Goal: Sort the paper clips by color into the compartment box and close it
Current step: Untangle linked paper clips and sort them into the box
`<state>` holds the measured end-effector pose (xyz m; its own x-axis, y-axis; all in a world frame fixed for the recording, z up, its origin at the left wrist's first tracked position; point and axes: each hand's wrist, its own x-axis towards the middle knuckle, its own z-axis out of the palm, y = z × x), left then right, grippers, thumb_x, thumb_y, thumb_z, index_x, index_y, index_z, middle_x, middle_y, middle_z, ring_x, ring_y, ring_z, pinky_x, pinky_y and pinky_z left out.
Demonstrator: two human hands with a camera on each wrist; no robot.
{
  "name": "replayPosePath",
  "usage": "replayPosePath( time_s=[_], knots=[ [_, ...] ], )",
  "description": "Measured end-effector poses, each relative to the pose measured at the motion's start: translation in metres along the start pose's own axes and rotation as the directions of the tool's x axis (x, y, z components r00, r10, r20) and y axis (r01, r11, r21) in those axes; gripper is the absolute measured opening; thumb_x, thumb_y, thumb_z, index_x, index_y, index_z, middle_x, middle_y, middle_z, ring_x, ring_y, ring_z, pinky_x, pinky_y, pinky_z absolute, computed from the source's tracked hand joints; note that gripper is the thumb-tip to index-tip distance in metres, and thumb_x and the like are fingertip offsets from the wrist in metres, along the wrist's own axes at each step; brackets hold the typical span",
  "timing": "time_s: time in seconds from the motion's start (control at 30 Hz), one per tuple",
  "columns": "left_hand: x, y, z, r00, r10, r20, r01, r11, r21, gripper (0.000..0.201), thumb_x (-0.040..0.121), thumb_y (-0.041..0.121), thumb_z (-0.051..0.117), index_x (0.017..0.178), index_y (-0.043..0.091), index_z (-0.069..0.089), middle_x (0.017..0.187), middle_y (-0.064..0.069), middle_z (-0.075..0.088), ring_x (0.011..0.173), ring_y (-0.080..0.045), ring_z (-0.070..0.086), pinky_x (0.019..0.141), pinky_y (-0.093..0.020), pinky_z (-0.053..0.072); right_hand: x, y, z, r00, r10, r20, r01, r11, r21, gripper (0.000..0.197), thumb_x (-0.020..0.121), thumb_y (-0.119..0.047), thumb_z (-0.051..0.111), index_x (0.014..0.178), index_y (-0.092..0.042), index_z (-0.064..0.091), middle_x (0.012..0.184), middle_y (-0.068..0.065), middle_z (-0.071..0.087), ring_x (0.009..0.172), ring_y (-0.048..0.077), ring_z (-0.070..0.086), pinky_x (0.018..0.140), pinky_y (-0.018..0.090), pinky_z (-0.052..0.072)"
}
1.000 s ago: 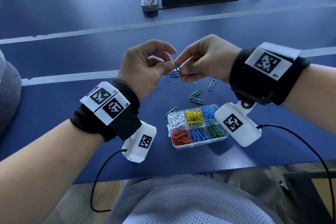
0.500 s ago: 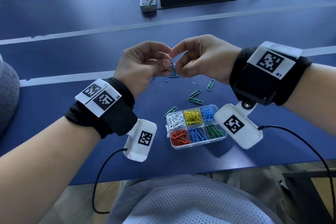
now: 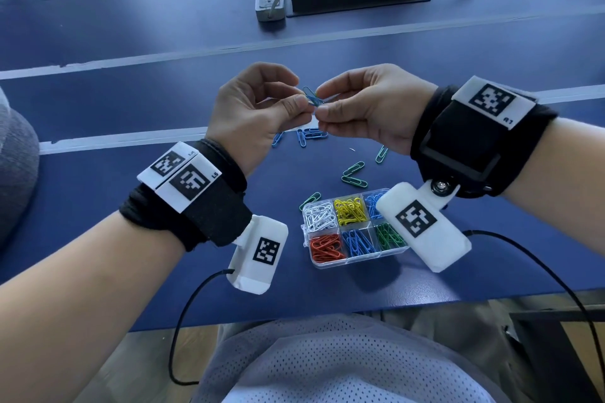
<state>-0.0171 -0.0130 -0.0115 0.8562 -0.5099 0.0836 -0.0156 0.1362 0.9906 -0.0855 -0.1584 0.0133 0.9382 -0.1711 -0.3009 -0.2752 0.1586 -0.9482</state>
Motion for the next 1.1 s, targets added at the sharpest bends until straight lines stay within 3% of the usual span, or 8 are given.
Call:
replayPosePath(
  time_s=[0.2,0.4,0.57,0.73,0.9,1.1],
  knots=[
    [0.0025,0.0024,-0.0007,0.999,0.019,-0.049,-0.019,1.000,-0.015,0.027,0.081,-0.015,0.057,0.079,0.012,0.056,0.072,-0.006,0.056,0.058,-0.008,0.062,0.063,-0.023,0.058,-0.0028,0.0019,-0.0005,1.000,-0.004,-0.003,0.003,0.994,-0.113,0.016,0.079,0.010,0.065,0.081,-0.006,0.064,0.065,0.010,0.061,0.047,0.011,0.063,0.048,0.016,0.052],
    [0.0021,-0.0002,-0.0023,0.998,0.039,-0.055,-0.037,0.999,0.026,0.029,0.079,-0.016,0.059,0.078,0.012,0.056,0.074,-0.006,0.057,0.062,-0.007,0.061,0.064,-0.022,0.058,-0.0009,0.0002,-0.0012,0.999,-0.023,-0.024,0.019,0.987,-0.159,0.015,0.078,0.010,0.066,0.077,-0.005,0.067,0.062,0.007,0.062,0.047,0.010,0.060,0.050,0.016,0.052],
    [0.0016,-0.0006,-0.0034,0.999,0.049,-0.012,-0.048,0.997,0.056,0.029,0.078,-0.017,0.059,0.077,0.012,0.054,0.072,-0.004,0.058,0.062,-0.010,0.063,0.064,-0.023,0.058,0.0017,-0.0006,-0.0046,0.998,-0.044,0.033,0.050,0.982,-0.182,0.022,0.080,0.014,0.059,0.075,-0.006,0.067,0.055,0.001,0.064,0.050,0.011,0.059,0.052,0.016,0.054],
    [0.0012,-0.0002,-0.0038,0.999,-0.022,0.027,0.022,1.000,-0.003,0.030,0.079,-0.018,0.057,0.078,0.013,0.054,0.063,0.003,0.061,0.058,-0.010,0.064,0.059,-0.022,0.057,0.0009,-0.0011,-0.0093,0.991,-0.064,0.115,0.096,0.949,-0.301,0.028,0.081,0.017,0.057,0.077,-0.009,0.066,0.052,-0.002,0.063,0.047,0.009,0.059,0.052,0.017,0.053],
    [-0.0033,-0.0019,-0.0016,0.987,-0.081,0.142,0.091,0.994,-0.066,0.026,0.071,-0.012,0.063,0.080,0.011,0.055,0.061,0.003,0.065,0.056,-0.011,0.065,0.057,-0.024,0.057,-0.0011,-0.0052,-0.0087,0.975,-0.086,0.203,0.158,0.914,-0.373,0.041,0.079,0.020,0.058,0.091,-0.018,0.048,0.067,0.009,0.059,0.047,0.013,0.058,0.049,0.020,0.049],
    [-0.0058,-0.0008,-0.0044,0.974,-0.131,0.185,0.147,0.986,-0.075,0.022,0.066,-0.003,0.062,0.079,0.013,0.055,0.061,0.003,0.065,0.055,-0.010,0.064,0.058,-0.026,0.058,-0.0031,-0.0049,-0.0084,0.961,-0.079,0.264,0.185,0.895,-0.407,0.039,0.079,0.016,0.061,0.091,-0.018,0.047,0.063,0.006,0.063,0.052,0.019,0.057,0.052,0.022,0.051]
  ],
)
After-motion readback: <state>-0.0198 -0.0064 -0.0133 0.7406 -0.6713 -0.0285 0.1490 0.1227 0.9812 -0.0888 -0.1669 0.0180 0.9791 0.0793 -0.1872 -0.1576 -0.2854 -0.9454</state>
